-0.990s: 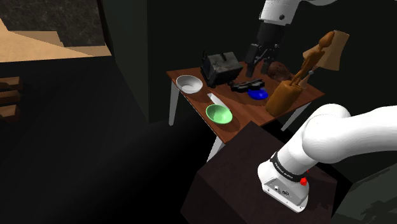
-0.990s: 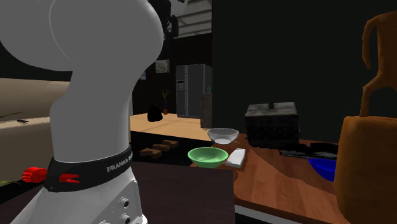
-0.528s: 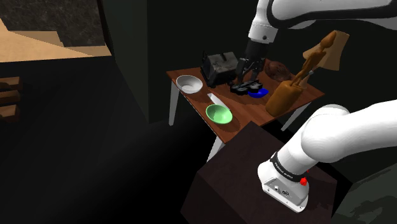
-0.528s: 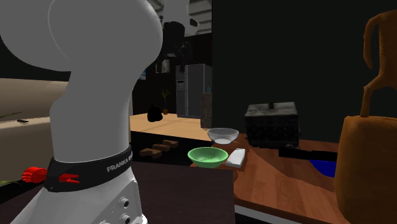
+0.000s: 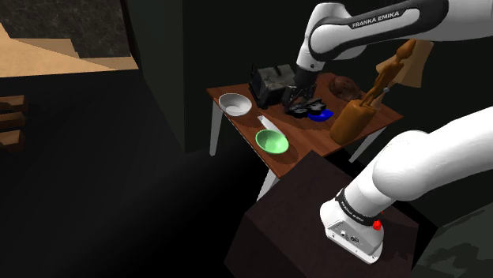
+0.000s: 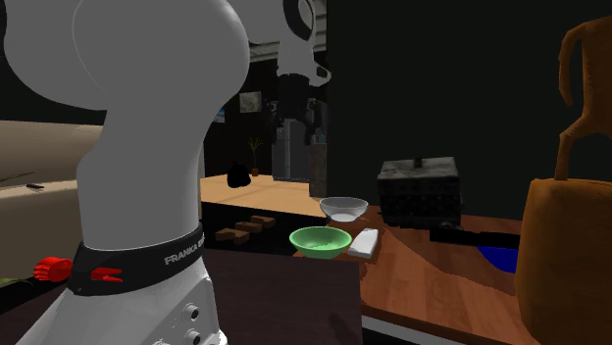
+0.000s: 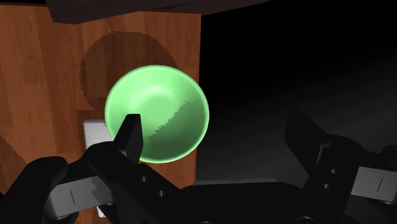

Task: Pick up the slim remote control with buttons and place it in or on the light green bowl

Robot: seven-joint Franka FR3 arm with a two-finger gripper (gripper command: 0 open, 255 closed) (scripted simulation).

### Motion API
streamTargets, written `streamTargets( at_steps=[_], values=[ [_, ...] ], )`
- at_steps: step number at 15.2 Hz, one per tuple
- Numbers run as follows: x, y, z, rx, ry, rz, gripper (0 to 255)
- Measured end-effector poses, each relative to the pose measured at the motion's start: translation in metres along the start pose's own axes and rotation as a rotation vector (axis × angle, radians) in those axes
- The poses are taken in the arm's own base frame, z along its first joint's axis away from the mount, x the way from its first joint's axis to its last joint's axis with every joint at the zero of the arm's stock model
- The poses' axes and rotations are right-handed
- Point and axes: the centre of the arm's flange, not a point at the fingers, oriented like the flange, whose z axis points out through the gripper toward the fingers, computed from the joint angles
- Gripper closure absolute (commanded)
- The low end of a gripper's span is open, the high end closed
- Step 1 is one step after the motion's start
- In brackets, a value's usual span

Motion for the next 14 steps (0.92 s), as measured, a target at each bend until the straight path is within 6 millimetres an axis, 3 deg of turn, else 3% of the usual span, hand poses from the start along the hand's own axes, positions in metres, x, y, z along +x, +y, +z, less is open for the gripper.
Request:
streamTargets(
  at_steps=[14],
  values=[
    [0.106, 0.083, 0.118, -0.019, 0.057, 0.023, 0]
  ],
)
